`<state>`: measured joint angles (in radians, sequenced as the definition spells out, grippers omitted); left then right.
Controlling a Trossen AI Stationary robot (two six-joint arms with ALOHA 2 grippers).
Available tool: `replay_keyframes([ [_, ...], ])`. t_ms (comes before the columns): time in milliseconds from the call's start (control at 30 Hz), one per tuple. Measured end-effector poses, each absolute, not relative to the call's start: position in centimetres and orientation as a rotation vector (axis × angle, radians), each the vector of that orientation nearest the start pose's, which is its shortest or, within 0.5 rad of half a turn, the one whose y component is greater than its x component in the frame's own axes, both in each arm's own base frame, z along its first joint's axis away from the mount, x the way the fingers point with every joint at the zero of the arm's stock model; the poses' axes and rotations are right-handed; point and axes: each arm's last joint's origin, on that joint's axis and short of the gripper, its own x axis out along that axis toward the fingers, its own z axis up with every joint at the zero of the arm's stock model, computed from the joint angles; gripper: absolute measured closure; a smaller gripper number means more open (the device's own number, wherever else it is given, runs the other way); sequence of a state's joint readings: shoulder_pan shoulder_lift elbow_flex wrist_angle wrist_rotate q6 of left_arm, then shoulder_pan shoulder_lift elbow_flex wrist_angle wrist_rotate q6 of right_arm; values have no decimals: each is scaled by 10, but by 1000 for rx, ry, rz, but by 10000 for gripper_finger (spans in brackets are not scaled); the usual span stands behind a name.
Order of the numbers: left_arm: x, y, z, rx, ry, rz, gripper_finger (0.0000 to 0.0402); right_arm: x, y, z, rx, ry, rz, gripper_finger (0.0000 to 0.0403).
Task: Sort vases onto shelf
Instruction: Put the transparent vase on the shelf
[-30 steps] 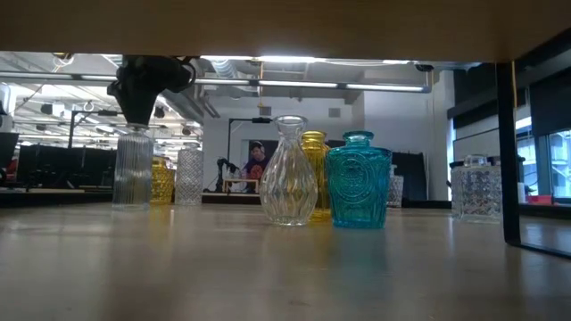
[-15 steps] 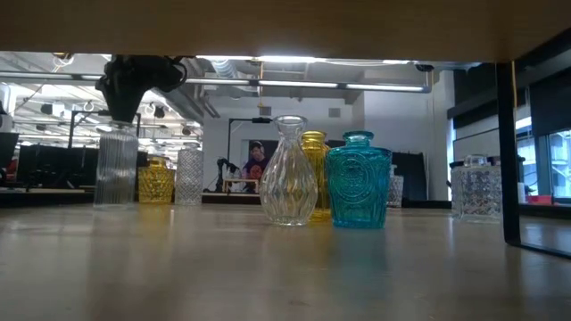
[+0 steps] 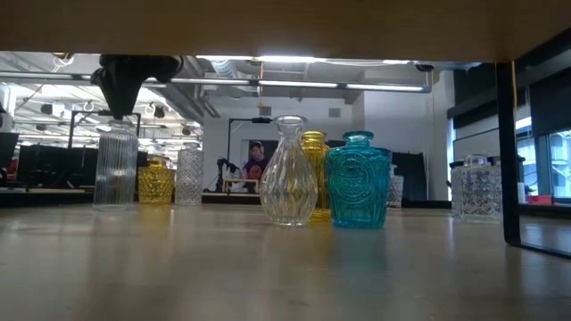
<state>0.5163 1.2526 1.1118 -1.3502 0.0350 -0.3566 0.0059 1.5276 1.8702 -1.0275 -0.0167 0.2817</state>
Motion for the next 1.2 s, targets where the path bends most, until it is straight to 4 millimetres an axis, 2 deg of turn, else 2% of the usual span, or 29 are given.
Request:
replay_keyframes([
  [733, 175, 87, 281, -624, 1428, 680, 241, 294, 2, 445, 273, 682, -85, 318],
  [1200, 176, 88, 281, -614, 1416, 693, 241, 294, 2, 445, 273, 681, -85, 318],
])
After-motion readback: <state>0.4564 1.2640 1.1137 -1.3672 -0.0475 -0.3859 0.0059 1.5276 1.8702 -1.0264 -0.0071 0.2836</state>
